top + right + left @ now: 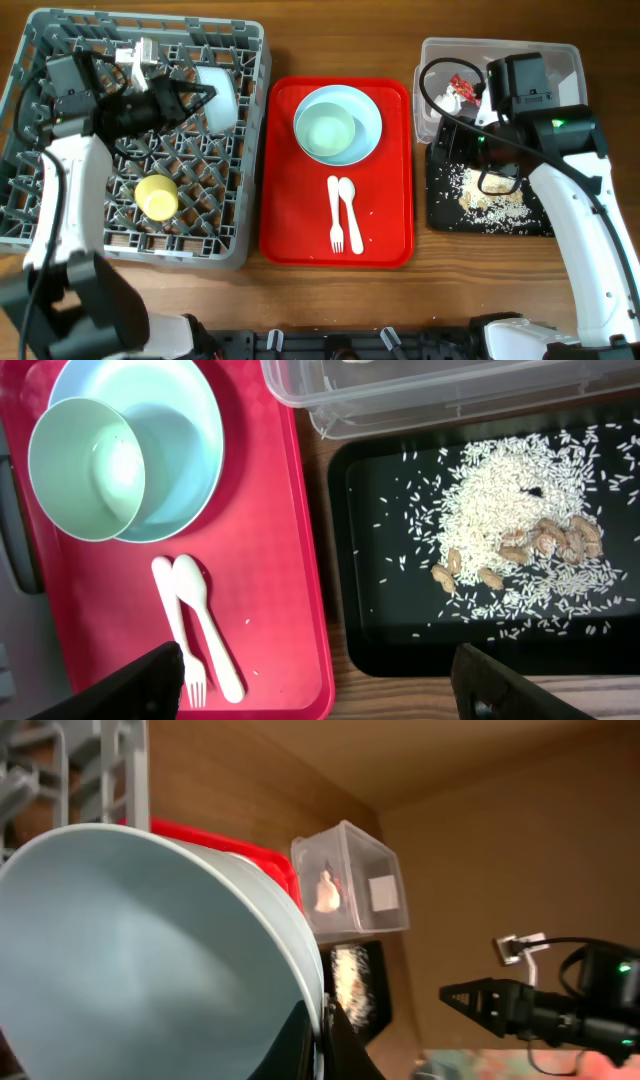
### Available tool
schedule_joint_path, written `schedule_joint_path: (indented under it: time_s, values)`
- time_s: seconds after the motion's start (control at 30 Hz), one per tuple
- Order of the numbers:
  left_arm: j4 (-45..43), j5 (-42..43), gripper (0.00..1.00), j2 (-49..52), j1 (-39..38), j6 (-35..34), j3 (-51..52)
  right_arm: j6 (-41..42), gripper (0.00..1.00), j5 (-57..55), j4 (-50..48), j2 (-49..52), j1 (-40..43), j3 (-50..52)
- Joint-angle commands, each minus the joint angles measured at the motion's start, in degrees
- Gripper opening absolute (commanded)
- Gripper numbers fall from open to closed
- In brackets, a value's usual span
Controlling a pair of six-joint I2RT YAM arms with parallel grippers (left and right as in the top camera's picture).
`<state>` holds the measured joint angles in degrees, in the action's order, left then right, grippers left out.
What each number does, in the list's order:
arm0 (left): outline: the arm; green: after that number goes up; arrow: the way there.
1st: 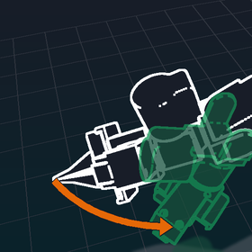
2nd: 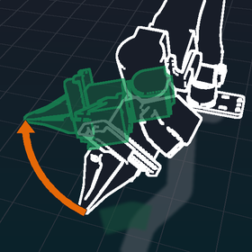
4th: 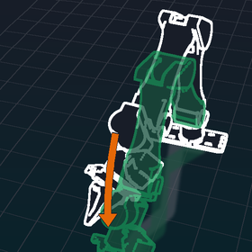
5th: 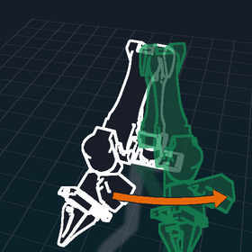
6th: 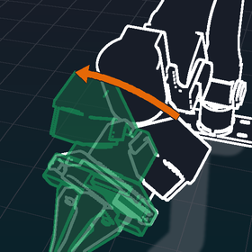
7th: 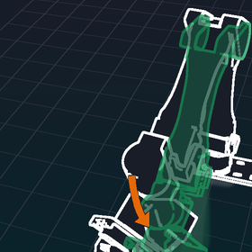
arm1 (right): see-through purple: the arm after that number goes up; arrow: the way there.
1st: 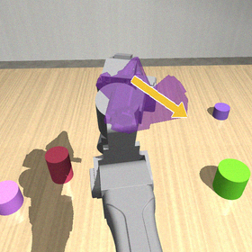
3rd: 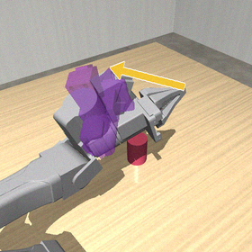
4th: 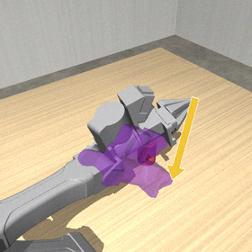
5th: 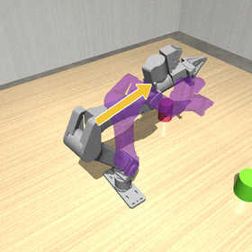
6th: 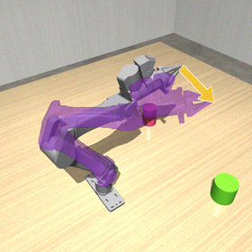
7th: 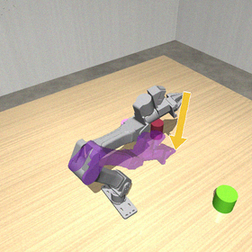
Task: Sort waste into correct bins and load items into the dishwasher rack
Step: 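Carry the light-blue bowl to the dish rack with the left gripper, then grasp the green saucer with the left gripper and place it in the rack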
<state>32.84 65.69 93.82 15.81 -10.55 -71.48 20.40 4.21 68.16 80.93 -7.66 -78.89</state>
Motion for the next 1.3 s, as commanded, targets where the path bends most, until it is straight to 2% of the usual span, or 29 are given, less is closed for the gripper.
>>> schedule_joint_path:
  time_s: [0.0,0.3,0.4,0.5,0.57,0.67,0.8,0.87,0.9,0.97,1.27]
  values:
    - [-1.0,5.9,0.04,4.6,1.7,1.4,-0.9,-0.9,0.86,-0.3,-0.1,-0.1,0.1,0.1]
    - [-1.6,4.9,0.04,9.4,5.2,1.4,-0.9,-0.9,0.86,-0.3,0.0,-0.1,0.1,0.1]
    - [0.7,0.1,0.10,9.5,6.6,1.4,-0.9,-0.9,0.86,-0.3,0.0,-0.1,0.1,0.1]
    - [3.9,-4.9,0.09,9.5,8.0,1.4,-0.9,-0.9,0.86,-0.3,0.0,-0.1,0.1,0.1]
    - [6.6,-5.4,0.10,9.5,9.2,4.2,-0.9,-0.9,0.86,-0.3,0.0,-0.1,0.1,0.1]
    - [11.0,-5.4,0.16,9.5,11.0,4.8,-0.9,-0.9,0.86,-0.4,0.0,-0.1,0.1,0.1]
    - [15.8,-8.1,0.30,9.2,12.3,6.1,-0.9,-0.9,0.86,-0.4,0.0,-0.1,0.1,0.1]
    - [18.1,-10.0,0.42,8.5,12.5,7.0,-0.9,-0.9,0.86,-0.4,0.0,-0.1,0.1,0.1]
    - [18.9,-10.1,0.52,7.7,12.6,7.2,-0.9,-0.9,0.86,-0.4,0.0,-0.1,0.1,0.1]
    - [19.1,-10.1,0.56,5.5,12.7,7.1,-0.9,-0.9,0.86,-0.4,0.0,-0.1,0.1,0.1]
    - [17.3,-10.4,0.59,-9.7,10.2,7.1,-0.9,-0.9,0.86,-0.3,-0.1,-0.1,0.1,0.1]
